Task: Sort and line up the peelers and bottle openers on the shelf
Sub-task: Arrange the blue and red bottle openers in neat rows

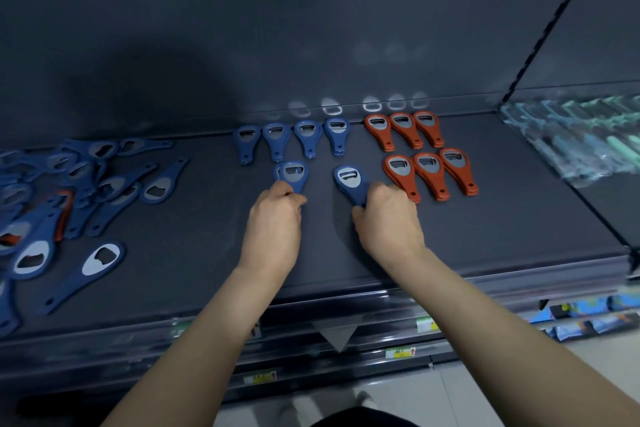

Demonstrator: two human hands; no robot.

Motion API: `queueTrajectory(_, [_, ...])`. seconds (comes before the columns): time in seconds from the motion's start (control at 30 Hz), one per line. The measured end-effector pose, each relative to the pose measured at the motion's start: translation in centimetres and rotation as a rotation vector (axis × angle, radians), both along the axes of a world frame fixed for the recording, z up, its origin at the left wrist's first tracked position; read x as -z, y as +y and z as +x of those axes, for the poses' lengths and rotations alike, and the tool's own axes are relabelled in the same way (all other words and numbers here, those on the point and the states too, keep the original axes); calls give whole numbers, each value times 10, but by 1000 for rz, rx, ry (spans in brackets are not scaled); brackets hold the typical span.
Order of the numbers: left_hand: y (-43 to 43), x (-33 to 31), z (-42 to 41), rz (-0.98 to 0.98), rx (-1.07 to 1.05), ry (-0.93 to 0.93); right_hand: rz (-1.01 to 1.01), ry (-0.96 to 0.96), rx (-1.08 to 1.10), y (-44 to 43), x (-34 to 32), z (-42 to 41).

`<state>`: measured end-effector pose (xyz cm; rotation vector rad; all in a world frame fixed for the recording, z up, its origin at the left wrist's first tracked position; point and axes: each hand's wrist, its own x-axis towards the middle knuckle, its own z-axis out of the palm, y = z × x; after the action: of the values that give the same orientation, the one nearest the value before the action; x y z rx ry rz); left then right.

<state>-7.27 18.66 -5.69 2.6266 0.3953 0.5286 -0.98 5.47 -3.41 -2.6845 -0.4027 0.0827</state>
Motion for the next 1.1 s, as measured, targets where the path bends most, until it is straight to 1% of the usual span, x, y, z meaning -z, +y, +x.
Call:
queueTrajectory(0.17, [2,3,-6,-47,-36,-30,29,-18,45,-3,5,0])
queueTrajectory(0.33, [1,1,-5,-27,-38,-41,33,-23,87,-5,8,0])
queueTrajectory(0.4, [1,-2,-3,-37,-93,-30,31,-26,79,-3,8,0])
queueTrajectory(0.47, [1,-6,4,-40,-189,5,23,-30,74,-1,7,3])
queueTrajectory(0.53, [-1,-10,11,-55,-271,81,3,-31,74,2,7,5])
queueTrajectory(0.6, [-3,-11,17,-56,-300,131,-7,-22,79,4,6,8])
queueTrajectory(0.77, [-10,-11,17,-23,-299,145,-2,18,113,10,4,15])
queueTrajectory(1.1, [-37,-11,28,-42,-271,153,52,-25,120,15,12,24])
